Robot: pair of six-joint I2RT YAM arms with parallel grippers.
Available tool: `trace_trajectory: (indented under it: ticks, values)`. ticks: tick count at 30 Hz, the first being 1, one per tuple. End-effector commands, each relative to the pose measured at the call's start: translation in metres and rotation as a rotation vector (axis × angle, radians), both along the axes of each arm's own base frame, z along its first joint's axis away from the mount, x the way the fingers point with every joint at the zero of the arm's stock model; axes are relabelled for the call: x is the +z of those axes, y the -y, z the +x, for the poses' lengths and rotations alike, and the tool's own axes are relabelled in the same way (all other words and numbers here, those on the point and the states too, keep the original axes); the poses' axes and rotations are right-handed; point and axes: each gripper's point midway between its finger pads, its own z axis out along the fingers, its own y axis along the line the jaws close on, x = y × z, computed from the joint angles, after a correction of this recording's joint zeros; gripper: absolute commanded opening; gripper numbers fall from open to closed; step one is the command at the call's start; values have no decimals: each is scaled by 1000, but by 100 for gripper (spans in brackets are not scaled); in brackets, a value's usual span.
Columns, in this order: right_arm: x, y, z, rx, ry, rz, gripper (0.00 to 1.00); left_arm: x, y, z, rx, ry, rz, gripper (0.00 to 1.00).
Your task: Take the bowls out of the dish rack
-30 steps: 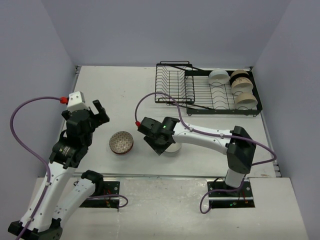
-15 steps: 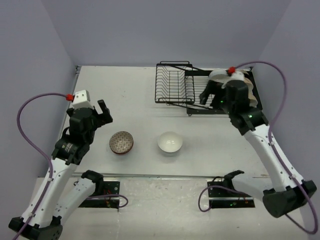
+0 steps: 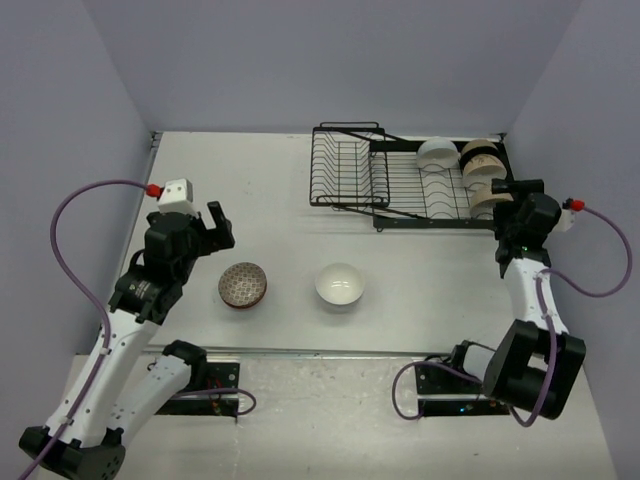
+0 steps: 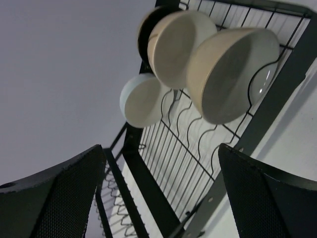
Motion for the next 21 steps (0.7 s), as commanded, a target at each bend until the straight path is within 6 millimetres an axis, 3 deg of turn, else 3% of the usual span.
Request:
trace_trajectory:
  ticks: [1,7,10,12,17,20,21]
  values:
    - [36,20,17,-32,183,63,99,10,6,4,-43,43,-3,100]
    - [16,51,28,-88,167,26,93,12,9,2,-64,51,-11,100]
    - [0,59,33,-76,132,54,85,11,11,1,-68,44,-10,100]
    - [-9,64,31,-95,114,64,84,10,12,1,-71,39,-8,100]
    - [-23,67,28,-108,87,49,84,8,14,2,-77,27,-6,100]
    - [-26,64,46,-26,103,51,81,7,14,3,-80,22,-5,100]
    - [-30,64,50,-12,103,58,73,7,15,3,-83,20,-5,100]
